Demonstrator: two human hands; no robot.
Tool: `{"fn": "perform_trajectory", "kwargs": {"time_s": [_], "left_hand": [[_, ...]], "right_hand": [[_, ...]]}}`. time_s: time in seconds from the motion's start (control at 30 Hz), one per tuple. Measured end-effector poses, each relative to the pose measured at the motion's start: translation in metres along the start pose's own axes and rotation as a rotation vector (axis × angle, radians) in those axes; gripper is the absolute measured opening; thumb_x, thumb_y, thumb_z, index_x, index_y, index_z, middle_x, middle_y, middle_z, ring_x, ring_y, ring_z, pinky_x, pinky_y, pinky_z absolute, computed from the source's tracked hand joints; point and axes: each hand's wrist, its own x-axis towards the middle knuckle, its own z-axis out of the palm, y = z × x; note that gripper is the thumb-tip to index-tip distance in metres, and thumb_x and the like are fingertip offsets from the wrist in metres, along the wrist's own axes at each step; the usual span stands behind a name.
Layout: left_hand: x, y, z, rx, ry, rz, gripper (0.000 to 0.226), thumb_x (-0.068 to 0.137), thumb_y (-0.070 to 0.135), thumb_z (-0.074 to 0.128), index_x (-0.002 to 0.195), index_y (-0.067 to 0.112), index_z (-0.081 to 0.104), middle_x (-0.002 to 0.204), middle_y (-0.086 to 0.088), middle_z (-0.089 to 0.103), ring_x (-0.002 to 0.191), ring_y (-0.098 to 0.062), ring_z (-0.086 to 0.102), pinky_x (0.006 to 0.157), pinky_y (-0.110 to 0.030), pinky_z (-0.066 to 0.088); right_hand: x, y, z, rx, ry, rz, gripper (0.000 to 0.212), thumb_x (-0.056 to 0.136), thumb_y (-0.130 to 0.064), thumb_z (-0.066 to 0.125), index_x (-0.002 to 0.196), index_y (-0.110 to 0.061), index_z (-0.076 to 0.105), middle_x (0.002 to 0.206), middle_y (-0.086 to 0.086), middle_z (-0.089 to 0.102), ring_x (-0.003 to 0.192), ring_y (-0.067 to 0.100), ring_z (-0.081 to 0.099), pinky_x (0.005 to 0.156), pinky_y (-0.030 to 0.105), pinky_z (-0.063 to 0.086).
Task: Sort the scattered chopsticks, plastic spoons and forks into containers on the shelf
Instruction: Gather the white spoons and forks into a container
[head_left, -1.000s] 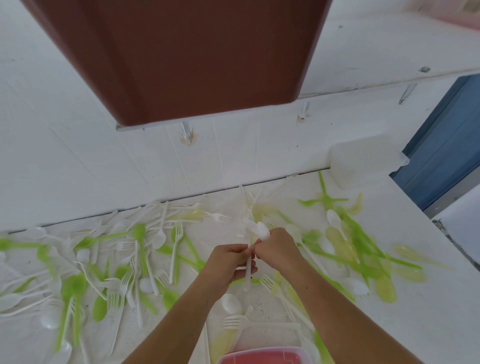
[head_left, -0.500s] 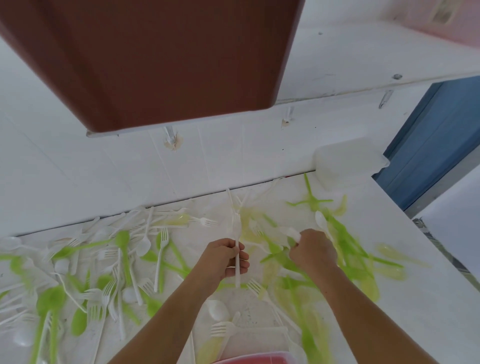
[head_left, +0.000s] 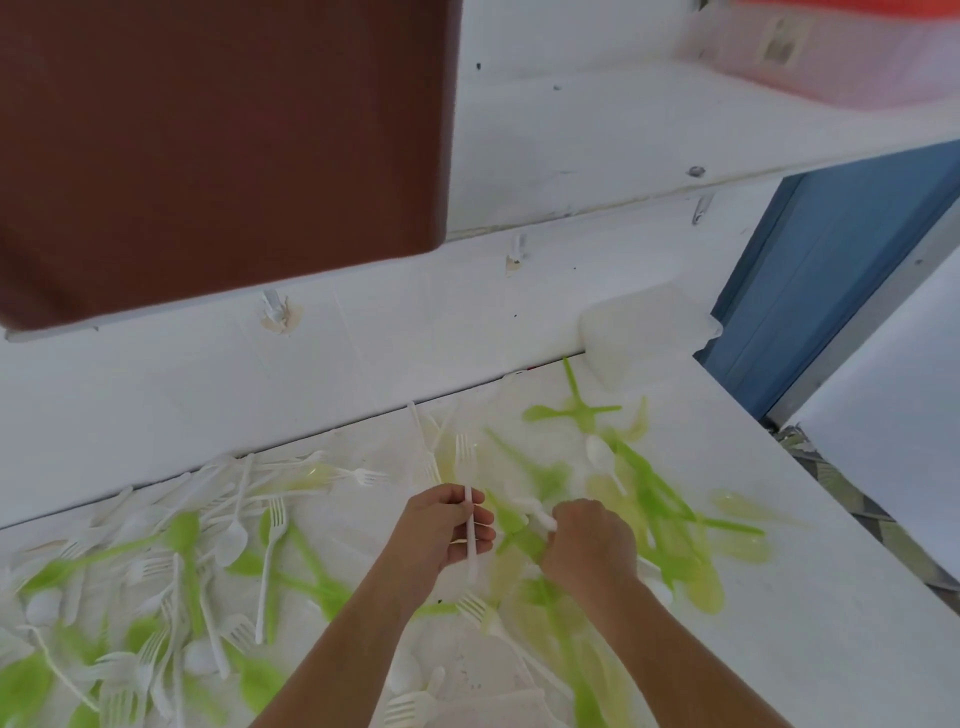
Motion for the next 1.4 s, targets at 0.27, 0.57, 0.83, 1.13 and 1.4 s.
{"fn": "perform_trajectory", "kwargs": {"time_s": [0.27,0.57,0.83,1.13,1.4], "left_hand": [[0.005,-0.004,0.026,-0.078,-0.037,-0.058,0.022,0.097,-0.001,0.041,0.081,0.011,0.050,0.063,-0.005,0.042,0.047,-0.018,0.035,0.048,-0.026,0.028],[-0.007,-0.009,0.062,0.088,-0.045,0.019,0.031,0.089,0.029,0.080,0.089,0.006,0.060,0.084,-0.010,0.027,0.050,-0.015,0.019,0.041,-0.024,0.021],[-0.012,0.004,0.053,0.238,0.105,0.144,0.018,0.097,0.015,0.067,0.087,0.018,0.081,0.055,0.002,0.029,0.049,-0.017,0.022,0.048,-0.027,0.021],[-0.016,0.005,0.053,0.262,-0.024,0.133,0.042,0.092,0.012,0.073,0.058,0.020,0.050,0.060,-0.004,0.024,0.049,-0.017,0.017,0.049,-0.029,0.017],[-0.013,-0.007,0.053,0.081,-0.079,0.085,0.026,0.100,0.023,0.066,0.093,-0.002,0.068,0.068,-0.006,0.031,0.048,-0.017,0.020,0.045,-0.026,0.020]], "right_hand": [[-0.020,0.040,-0.028,0.391,-0.037,0.143,0.008,0.076,-0.023,0.063,0.079,-0.017,0.066,0.075,-0.003,0.068,0.073,0.018,0.068,0.058,0.029,0.051],[-0.040,0.052,-0.052,0.943,-0.152,0.042,0.011,0.082,-0.020,0.082,0.075,-0.020,0.074,0.064,0.002,0.070,0.062,0.012,0.064,0.070,0.034,0.050],[-0.042,0.053,-0.047,1.139,-0.140,0.091,0.035,0.093,-0.046,0.062,0.101,-0.016,0.078,0.059,-0.009,0.048,0.054,0.012,0.042,0.061,0.033,0.034],[-0.043,0.039,-0.053,1.241,-0.532,0.095,0.035,0.095,-0.024,0.064,0.073,0.001,0.074,0.056,0.018,0.054,0.043,0.024,0.041,0.047,0.029,0.034],[-0.034,0.026,-0.045,1.267,-0.701,0.195,0.040,0.096,-0.029,0.059,0.081,0.005,0.075,0.056,0.013,0.053,0.046,0.022,0.044,0.049,0.030,0.034]]}}
